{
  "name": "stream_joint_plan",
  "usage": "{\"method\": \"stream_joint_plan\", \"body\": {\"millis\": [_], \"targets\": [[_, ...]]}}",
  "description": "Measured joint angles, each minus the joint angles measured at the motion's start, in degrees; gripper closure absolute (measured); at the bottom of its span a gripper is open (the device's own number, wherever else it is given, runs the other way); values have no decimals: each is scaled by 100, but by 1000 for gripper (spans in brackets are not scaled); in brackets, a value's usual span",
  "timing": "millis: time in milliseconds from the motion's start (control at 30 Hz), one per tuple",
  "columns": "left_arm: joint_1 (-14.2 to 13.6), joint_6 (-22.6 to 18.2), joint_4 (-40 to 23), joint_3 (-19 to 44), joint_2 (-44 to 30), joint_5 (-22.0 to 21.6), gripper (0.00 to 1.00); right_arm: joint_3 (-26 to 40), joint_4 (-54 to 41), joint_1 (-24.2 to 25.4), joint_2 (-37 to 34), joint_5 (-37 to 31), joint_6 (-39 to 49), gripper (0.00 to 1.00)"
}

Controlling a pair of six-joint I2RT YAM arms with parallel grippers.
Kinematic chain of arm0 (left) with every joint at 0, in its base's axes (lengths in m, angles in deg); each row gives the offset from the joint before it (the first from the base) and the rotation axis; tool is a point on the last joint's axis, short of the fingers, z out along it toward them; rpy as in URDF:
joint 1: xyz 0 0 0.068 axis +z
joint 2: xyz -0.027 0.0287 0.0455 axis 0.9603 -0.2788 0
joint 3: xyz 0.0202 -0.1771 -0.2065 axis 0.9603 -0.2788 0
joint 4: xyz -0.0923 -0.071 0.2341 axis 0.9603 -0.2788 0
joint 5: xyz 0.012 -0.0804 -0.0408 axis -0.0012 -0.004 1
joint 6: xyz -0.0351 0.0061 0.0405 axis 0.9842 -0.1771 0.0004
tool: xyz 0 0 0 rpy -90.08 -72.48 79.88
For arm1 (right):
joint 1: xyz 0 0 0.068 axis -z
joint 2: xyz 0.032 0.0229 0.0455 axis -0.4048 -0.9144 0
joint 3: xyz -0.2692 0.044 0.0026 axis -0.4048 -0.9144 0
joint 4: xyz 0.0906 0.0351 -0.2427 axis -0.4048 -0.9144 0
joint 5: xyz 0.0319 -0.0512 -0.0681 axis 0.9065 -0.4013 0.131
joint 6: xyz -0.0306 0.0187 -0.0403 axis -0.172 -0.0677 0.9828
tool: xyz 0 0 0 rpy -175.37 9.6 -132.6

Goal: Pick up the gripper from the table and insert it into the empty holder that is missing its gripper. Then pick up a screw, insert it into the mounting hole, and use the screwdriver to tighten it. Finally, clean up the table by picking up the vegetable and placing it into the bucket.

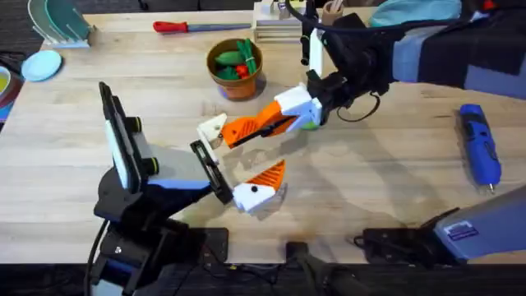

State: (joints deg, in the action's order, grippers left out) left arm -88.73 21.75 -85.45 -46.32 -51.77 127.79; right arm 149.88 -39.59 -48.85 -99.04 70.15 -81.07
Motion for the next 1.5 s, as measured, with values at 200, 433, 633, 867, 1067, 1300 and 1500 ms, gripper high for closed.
{"method": "stream_joint_plan", "body": {"millis": [200,433,633,867,1067,1300,1500], "targets": [[0,0,0,0,0,-6,8,0,257,-15,0,-3,-53,991],[52,-2,11,0,1,-298,8,0,1258,-194,-13,-101,-838,992],[33,3,11,0,1,-259,8,2,2256,-486,-265,-124,-1789,992],[39,88,9,0,1,-209,8,2,2492,-485,-406,-38,-2515,993],[39,131,7,0,-1,-184,8,2,2517,-485,-466,16,-2662,993],[37,124,7,0,-1,-131,8,2,2534,-482,-466,22,-2676,889],[4,101,-3,0,-1,78,8,2,2542,-485,-466,40,-2636,734]]}}
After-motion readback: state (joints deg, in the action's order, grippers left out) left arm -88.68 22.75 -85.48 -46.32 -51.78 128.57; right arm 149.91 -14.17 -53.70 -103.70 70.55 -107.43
